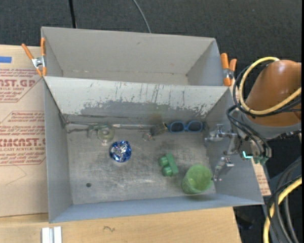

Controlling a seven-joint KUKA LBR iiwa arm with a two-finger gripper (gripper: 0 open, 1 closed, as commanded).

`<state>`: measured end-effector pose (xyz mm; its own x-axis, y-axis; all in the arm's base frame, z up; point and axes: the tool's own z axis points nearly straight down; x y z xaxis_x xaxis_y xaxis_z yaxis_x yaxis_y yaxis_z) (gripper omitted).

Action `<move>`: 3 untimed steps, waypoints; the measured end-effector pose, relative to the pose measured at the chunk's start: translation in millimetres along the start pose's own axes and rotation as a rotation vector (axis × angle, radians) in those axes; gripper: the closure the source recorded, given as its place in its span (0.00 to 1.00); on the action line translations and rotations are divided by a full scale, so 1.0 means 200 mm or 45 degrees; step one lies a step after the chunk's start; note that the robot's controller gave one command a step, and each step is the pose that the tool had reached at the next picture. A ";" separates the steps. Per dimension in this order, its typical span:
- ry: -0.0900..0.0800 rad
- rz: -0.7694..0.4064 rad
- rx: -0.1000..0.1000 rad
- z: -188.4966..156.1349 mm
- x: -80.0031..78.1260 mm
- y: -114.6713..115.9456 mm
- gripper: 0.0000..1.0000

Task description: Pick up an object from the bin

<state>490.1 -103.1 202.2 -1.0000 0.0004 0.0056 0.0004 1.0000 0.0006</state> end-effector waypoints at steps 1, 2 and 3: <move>-0.024 -0.217 0.003 0.59 0.02 0.04 0.00; -0.010 -0.118 0.001 0.51 0.04 -0.05 0.00; -0.008 0.076 0.000 0.51 0.05 -0.11 0.00</move>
Offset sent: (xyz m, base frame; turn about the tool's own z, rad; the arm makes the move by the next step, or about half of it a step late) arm -0.0096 0.0065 -0.1322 -0.1699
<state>480.0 -125.9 99.4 -0.9982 0.0599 -0.0008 0.0599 0.9982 0.0006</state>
